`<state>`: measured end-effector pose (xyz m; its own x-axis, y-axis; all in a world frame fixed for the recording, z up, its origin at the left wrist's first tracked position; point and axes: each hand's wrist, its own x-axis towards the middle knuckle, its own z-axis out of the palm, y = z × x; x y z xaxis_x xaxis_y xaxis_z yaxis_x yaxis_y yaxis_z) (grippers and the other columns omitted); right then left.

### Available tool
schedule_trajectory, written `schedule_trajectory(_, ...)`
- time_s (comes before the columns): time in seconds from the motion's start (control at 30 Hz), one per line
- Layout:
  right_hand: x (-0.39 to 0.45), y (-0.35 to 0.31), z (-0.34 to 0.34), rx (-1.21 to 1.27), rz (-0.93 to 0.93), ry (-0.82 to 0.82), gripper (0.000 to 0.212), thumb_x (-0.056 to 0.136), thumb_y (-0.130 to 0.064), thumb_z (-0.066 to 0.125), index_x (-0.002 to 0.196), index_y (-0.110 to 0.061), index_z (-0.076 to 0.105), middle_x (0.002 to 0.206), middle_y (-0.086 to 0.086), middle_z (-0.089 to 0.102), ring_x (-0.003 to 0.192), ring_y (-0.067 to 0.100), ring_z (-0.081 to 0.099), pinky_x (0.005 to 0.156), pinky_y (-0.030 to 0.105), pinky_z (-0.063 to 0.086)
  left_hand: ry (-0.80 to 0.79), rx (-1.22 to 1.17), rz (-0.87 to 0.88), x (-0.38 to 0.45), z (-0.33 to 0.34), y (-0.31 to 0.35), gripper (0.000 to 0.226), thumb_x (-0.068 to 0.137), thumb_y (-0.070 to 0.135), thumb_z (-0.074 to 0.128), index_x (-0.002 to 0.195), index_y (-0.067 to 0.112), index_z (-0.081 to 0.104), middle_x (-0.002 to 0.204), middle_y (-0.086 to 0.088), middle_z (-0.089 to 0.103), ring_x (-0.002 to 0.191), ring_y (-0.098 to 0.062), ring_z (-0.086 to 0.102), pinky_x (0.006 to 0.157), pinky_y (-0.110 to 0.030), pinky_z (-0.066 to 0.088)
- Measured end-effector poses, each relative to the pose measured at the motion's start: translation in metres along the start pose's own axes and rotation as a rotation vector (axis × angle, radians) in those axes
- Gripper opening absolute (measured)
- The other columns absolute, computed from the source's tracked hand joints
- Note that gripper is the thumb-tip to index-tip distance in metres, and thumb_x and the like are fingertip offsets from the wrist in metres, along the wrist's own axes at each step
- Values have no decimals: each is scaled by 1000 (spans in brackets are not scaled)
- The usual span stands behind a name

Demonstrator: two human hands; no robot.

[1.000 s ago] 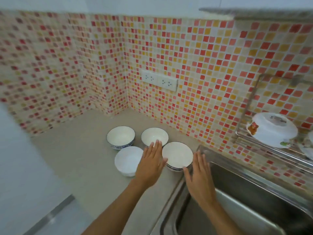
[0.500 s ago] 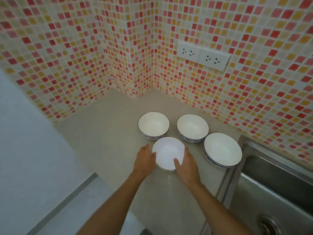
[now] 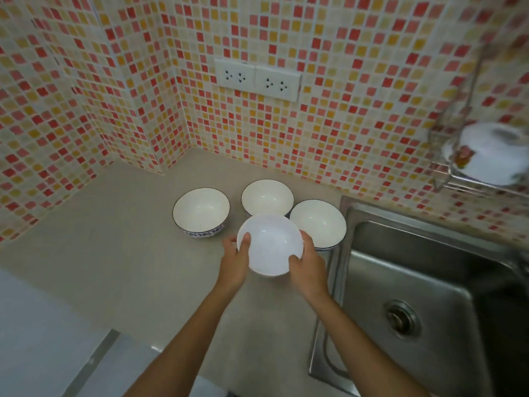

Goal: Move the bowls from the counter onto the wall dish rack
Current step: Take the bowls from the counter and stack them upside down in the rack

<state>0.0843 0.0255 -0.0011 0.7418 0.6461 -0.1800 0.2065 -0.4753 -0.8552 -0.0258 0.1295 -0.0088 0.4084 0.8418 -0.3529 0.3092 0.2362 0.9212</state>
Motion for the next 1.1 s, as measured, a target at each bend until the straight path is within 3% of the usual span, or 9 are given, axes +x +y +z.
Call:
schedule_trajectory(0.1, -7, 4, -43, 79, -23, 83, 69, 79, -9, 46, 144, -30, 34, 133, -1, 53, 115, 21, 51, 92, 42, 53, -105, -132, 19, -11, 38, 26, 40, 95, 57, 36, 121, 27, 39, 118, 3, 55, 110, -21, 57, 95, -50, 49)
schedule_trajectory(0.23, -16, 17, -107, 78, -28, 207, 67, 84, -1, 48, 144, -25, 35, 133, 1, 55, 112, 20, 52, 88, 29, 46, -272, -291, 51, -36, 100, 55, 50, 95, 60, 23, 133, 35, 44, 124, 3, 59, 109, -18, 60, 84, -40, 56)
schedule_trajectory(0.37, -30, 38, -169, 60, -65, 285, 56, 89, -7, 49, 140, -28, 39, 127, -5, 56, 106, 12, 50, 88, 26, 45, -340, -377, -27, -64, 158, 69, 36, 93, 62, 33, 117, 41, 50, 124, -5, 60, 110, -28, 60, 97, -53, 49)
schedule_trajectory(0.5, -42, 62, -228, 20, -98, 379, 41, 96, -29, 52, 136, -28, 47, 131, -8, 58, 119, 14, 55, 93, 28, 48, -401, -401, 18, -91, 204, 77, 32, 93, 59, 34, 112, 40, 51, 130, -8, 57, 116, -30, 57, 101, -56, 45)
schedule_trajectory(0.67, -47, 72, -320, -119, -220, 582, 51, 97, -41, 46, 143, -20, 41, 147, 0, 46, 136, 18, 41, 111, 42, 37, -414, -405, 78, -109, 246, 90, 24, 94, 56, 40, 109, 48, 58, 128, -1, 60, 118, -29, 57, 100, -58, 45)
schedule_trajectory(0.83, -33, 78, -399, -392, -302, 730, 52, 97, -28, 49, 144, -8, 38, 151, 10, 40, 141, 25, 33, 115, 32, 20, -334, -351, 95, -115, 276, 103, 99, 55, 91, 48, 131, 29, 51, 139, 0, 53, 128, -19, 51, 109, -46, 40)
schedule_trajectory(0.87, -28, 81, -412, -442, -294, 734, 53, 98, -29, 48, 144, -6, 38, 150, 12, 40, 142, 27, 32, 115, 33, 18, -349, -336, 123, -116, 282, 108, 103, 52, 93, 48, 133, 30, 49, 141, 1, 51, 129, -18, 49, 109, -45, 39)
schedule_trajectory(1.0, -8, 104, -442, -660, -253, 711, 50, 99, -31, 45, 142, -5, 42, 148, 13, 43, 142, 26, 34, 118, 36, 14, -459, -312, 212, -126, 302, 142, 53, 70, 79, 56, 115, 52, 55, 128, 3, 61, 120, -27, 57, 99, -55, 45)
schedule_trajectory(1.1, 1, 116, -447, -700, -337, 790, 39, 97, -25, 49, 129, -4, 58, 133, 14, 59, 130, 27, 51, 117, 41, 25, -462, -216, 408, -145, 313, 175, 47, 80, 75, 43, 120, 51, 45, 130, 5, 53, 120, -25, 53, 99, -55, 46)
